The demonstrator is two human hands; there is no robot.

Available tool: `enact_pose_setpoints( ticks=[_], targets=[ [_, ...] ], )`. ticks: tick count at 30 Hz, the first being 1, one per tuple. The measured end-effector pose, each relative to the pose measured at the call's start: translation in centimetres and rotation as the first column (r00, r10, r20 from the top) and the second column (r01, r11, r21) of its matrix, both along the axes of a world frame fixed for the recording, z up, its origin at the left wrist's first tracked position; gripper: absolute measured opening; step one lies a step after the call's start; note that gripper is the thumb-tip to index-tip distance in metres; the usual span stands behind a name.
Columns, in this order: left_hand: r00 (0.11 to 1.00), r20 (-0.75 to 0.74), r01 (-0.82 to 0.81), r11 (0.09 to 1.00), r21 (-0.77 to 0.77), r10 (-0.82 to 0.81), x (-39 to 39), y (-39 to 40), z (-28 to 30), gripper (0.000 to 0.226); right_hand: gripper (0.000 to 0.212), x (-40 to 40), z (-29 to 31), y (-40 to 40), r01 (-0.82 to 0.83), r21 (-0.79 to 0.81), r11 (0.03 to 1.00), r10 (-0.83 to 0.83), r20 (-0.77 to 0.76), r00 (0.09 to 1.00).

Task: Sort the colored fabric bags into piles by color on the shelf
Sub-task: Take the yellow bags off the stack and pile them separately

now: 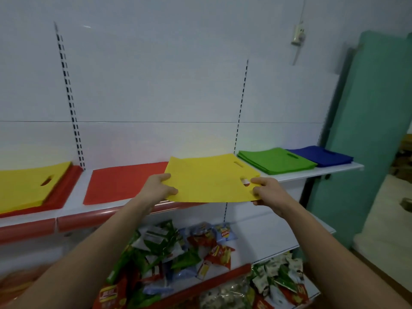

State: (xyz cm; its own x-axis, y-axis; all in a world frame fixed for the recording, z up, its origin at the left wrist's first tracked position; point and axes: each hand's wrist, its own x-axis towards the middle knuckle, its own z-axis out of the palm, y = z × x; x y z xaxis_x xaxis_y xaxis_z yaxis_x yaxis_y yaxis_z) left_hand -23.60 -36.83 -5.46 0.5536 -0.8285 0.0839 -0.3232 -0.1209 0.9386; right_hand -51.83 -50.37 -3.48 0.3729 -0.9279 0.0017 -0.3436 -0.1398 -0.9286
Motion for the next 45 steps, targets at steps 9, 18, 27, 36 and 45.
enact_pose_setpoints(
  ticks=[9, 18, 27, 36, 45],
  targets=[
    [0.999, 0.032, -0.017, 0.999, -0.037, 0.018, 2.3, -9.7, 0.6, 0.074, 0.045, 2.1, 0.8, -10.7, 0.047, -0.159, 0.986, -0.071, -0.148, 0.987],
    [0.976, 0.185, -0.134, 0.987, 0.085, 0.117, 3.0, -15.2, -0.4, 0.078, 0.043, 5.4, 0.4, -19.6, -0.010, -0.236, 0.972, -0.040, -0.206, 0.978],
    [0.919, 0.353, -0.297, 0.897, 0.327, 0.176, 0.3, -18.4, -2.8, 0.077, 0.052, 5.1, -1.7, -27.2, -0.237, -0.356, 0.904, 0.056, -0.451, 0.891],
    [0.781, 0.587, -0.480, 0.808, 0.342, 0.215, -1.9, -19.8, -3.5, 0.049, 0.028, 4.4, -2.5, -29.6, -0.414, -0.338, 0.845, 0.140, -0.609, 0.781],
    [0.754, 0.619, -0.509, 0.790, 0.341, 0.218, -1.1, -18.8, -1.4, 0.050, 0.025, 6.2, 0.7, -30.0, -0.392, -0.436, 0.810, 0.256, -0.338, 0.905]
  ],
)
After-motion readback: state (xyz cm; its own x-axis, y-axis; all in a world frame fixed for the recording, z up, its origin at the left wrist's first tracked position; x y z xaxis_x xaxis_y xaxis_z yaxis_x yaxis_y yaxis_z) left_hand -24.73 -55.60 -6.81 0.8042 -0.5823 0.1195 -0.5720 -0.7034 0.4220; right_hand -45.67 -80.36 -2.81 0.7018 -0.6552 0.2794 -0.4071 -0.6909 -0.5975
